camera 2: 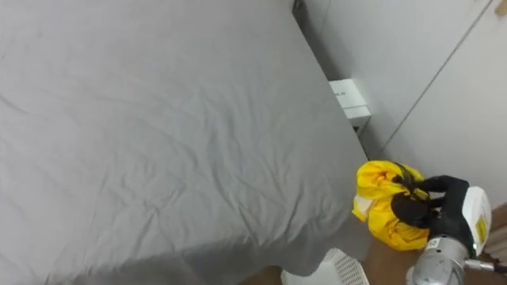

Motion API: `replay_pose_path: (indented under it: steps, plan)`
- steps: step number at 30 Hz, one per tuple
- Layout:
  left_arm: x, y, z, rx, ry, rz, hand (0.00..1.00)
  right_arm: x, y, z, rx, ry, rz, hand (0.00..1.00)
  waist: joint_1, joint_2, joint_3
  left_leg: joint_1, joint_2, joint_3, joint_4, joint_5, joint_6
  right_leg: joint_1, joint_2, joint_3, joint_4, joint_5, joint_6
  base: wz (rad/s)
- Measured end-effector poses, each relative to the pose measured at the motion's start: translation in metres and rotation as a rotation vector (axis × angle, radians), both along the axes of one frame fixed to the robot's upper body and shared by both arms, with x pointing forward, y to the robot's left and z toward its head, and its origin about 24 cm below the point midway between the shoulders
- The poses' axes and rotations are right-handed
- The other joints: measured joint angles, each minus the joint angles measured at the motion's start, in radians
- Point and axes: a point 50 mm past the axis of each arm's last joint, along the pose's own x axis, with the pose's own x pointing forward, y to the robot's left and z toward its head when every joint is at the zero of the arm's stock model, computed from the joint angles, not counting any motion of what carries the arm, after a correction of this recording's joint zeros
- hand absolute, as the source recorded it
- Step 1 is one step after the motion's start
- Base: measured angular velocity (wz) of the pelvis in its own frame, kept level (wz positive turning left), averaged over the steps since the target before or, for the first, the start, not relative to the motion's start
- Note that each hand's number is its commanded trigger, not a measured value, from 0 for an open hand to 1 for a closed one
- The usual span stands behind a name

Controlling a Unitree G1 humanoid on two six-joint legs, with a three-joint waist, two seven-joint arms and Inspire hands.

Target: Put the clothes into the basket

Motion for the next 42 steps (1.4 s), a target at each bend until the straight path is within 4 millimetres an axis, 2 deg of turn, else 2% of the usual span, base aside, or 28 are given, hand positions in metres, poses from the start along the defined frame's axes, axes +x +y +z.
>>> replay_pose_path:
  steps: [4,7,8,10,12,17,21,23,27,33,38,42]
  plan:
    - [0.009,0.000,0.001,0.004,-0.019,-0.012,0.00,-0.012,-0.006,-0.014,0.001,0.067,-0.050,1.00,-0.008,0.003,-0.0008,-0.018,-0.002,0.000,0.002,0.000,0.000,-0.023,-0.001,0.003,0.001,0.000,0.000,-0.04]
    - [0.023,-0.003,0.002,0.002,-0.039,-0.042,0.00,-0.019,-0.009,-0.027,0.028,0.130,-0.087,1.00,-0.008,0.013,0.0036,-0.062,-0.003,0.004,0.017,0.000,0.000,-0.064,-0.006,0.002,0.010,0.006,0.002,-0.06]
    - [0.029,-0.005,0.003,-0.001,-0.048,-0.056,0.00,-0.019,-0.010,-0.031,0.045,0.148,-0.104,1.00,-0.007,0.018,0.0062,-0.079,-0.004,0.017,0.018,0.000,0.001,-0.088,-0.007,0.005,0.018,0.009,0.001,-0.23]
    - [0.031,-0.006,0.002,-0.005,-0.044,-0.060,0.00,-0.018,-0.010,-0.034,0.059,0.160,-0.116,1.00,-0.003,0.031,0.0067,-0.110,-0.005,0.025,0.021,0.002,0.004,-0.126,-0.007,0.015,0.031,0.013,0.001,-0.19]
    - [0.037,-0.009,0.002,-0.012,-0.046,-0.090,0.00,-0.009,-0.013,-0.034,0.055,0.168,-0.129,1.00,-0.012,0.051,0.0053,-0.163,-0.008,0.026,0.034,0.004,0.007,-0.178,-0.008,0.026,0.039,0.020,0.002,-0.08]
    - [0.053,-0.010,0.003,-0.016,-0.060,-0.105,0.00,0.014,-0.011,-0.028,0.039,0.139,-0.154,1.00,0.000,0.073,0.0093,-0.241,-0.011,0.025,0.051,0.008,0.013,-0.267,-0.012,0.031,0.070,0.022,-0.001,-0.04]
    - [0.066,-0.013,0.005,-0.015,-0.067,-0.130,0.00,0.042,-0.008,-0.012,0.020,0.054,-0.157,1.00,0.009,0.095,0.0211,-0.319,-0.015,0.025,0.066,0.016,0.022,-0.347,-0.020,0.028,0.087,0.029,-0.003,0.04]
    - [0.069,-0.014,0.005,-0.013,-0.062,-0.137,0.00,0.048,-0.007,-0.011,0.016,0.053,-0.155,1.00,0.025,0.102,0.0210,-0.345,-0.017,0.024,0.067,0.019,0.023,-0.374,-0.024,0.027,0.092,0.030,-0.003,0.02]
    - [0.080,-0.015,0.008,-0.012,-0.084,-0.142,0.00,0.053,-0.005,-0.008,0.004,0.052,-0.152,1.00,0.061,0.103,0.0219,-0.425,-0.021,0.021,0.088,0.022,0.026,-0.455,-0.035,0.018,0.121,0.031,-0.004,0.05]
    - [0.079,-0.017,0.007,-0.016,-0.076,-0.148,0.00,0.053,0.000,-0.014,-0.014,0.105,-0.115,1.00,0.073,0.100,0.0254,-0.462,-0.024,0.009,0.089,0.027,0.032,-0.483,-0.050,-0.009,0.121,0.031,-0.004,0.10]
    - [0.084,-0.018,0.008,0.005,-0.085,-0.159,0.00,0.055,-0.005,-0.012,-0.030,0.118,-0.113,1.00,0.086,0.100,0.0303,-0.504,-0.038,-0.010,0.088,0.039,0.042,-0.529,-0.069,-0.029,0.141,0.030,-0.002,0.11]
    - [0.088,-0.021,0.009,0.008,-0.089,-0.195,0.00,0.058,-0.006,-0.012,-0.020,0.138,-0.108,1.00,0.087,0.098,0.0429,-0.517,-0.043,-0.013,0.088,0.045,0.049,-0.541,-0.081,-0.030,0.149,0.027,0.002,0.09]
